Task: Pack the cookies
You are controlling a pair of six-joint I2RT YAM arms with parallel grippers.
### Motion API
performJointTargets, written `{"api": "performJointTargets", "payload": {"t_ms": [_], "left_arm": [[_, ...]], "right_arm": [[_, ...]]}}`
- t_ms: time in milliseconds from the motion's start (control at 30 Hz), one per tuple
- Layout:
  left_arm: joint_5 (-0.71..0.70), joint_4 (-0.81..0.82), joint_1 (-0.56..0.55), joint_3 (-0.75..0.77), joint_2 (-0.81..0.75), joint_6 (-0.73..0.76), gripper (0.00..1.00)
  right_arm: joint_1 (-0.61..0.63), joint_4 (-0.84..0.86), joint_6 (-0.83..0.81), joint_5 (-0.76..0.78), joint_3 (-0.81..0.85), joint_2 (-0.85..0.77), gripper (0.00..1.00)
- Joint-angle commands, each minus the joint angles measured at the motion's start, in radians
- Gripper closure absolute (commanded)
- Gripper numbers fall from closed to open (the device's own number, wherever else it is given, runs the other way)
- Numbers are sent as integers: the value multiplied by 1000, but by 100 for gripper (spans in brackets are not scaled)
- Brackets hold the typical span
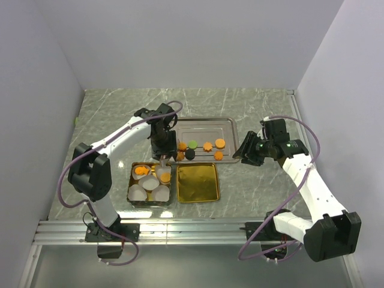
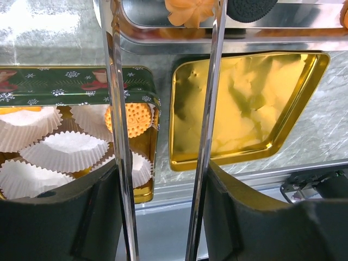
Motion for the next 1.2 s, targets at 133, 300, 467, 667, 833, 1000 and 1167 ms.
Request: {"api": "performJointTargets", "payload": {"t_ms": [133,300,467,667,833,1000,1167], "left_arm": [[16,29,15,50,45,20,44],[31,49,35,45,71,18,45],[59,75,52,35,65,12,48],[92,93,52,7,50,4,55],[67,71,57,38,33,1,58],[34,6,69,154,21,15,58],[0,-64,75,228,-25,26,58]], "right_arm": [[-2,30,-1,3,39,23,46],[-2,20,-8,5,55,31,46],[-2,6,-22,15,68,40,46],[-4,7,-25,8,84,55,46],[-4,7,-31,0,96,72,46],[-4,0,-40,-14,119,91,46],[-2,-19,-57,-15,154,97,46]]}}
